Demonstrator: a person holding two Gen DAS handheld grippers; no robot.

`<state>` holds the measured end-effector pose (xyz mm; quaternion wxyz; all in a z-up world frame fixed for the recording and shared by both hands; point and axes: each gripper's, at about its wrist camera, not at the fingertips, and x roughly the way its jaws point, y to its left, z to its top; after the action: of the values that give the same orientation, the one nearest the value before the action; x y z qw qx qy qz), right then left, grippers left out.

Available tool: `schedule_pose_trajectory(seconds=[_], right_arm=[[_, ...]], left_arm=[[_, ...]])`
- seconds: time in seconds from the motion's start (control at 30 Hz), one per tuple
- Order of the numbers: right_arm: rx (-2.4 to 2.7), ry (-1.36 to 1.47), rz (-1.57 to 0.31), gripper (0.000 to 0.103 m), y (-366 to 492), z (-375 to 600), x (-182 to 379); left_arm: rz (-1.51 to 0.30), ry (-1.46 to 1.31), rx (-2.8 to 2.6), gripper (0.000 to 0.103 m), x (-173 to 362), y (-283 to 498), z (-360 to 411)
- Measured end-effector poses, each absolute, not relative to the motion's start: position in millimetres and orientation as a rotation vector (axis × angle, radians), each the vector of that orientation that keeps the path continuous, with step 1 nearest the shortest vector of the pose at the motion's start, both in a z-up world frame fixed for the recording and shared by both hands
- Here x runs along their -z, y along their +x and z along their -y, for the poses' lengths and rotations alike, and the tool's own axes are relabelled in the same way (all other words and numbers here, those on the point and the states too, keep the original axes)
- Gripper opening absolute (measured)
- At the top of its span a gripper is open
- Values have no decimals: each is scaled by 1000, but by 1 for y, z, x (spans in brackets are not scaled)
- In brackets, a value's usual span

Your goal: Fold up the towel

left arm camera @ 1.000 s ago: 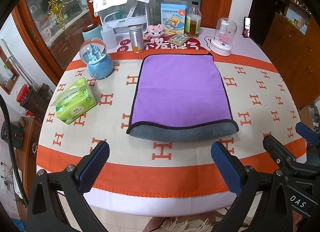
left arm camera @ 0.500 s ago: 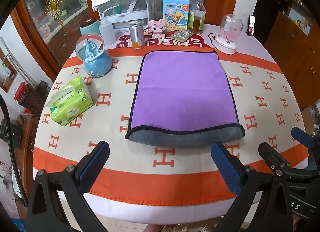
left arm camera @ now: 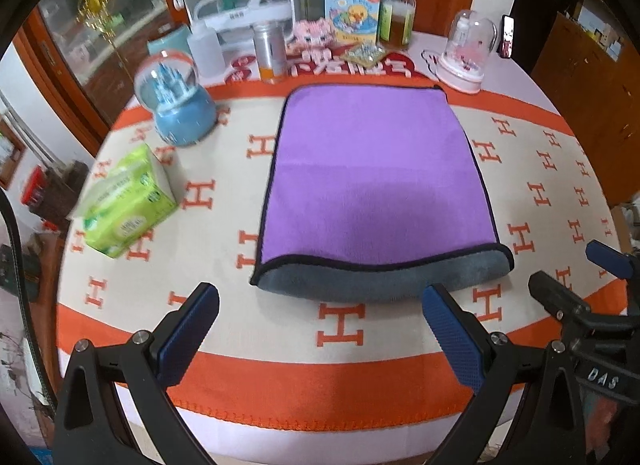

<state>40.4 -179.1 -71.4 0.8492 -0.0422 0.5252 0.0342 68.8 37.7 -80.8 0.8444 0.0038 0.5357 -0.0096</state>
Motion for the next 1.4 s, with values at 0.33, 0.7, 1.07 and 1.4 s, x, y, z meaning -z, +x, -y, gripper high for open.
schedule_pose_trajectory(seconds=[0.33,0.7,1.07,1.4], right_arm=[[-143,-58,-1186,82,62,204,109],[-293,-110,-1235,61,84,215,144],[-391,-52,-1271,45,100,220,158],[-418,-39,-1291,36,107,224,165]], left_arm=[[-1190,6,132,101,134,88,-78],[-1223,41,253,96,164,119,-99],[-1264,78,363,78,177,136,-87],[-1279,120,437,69,178,138,-84]])
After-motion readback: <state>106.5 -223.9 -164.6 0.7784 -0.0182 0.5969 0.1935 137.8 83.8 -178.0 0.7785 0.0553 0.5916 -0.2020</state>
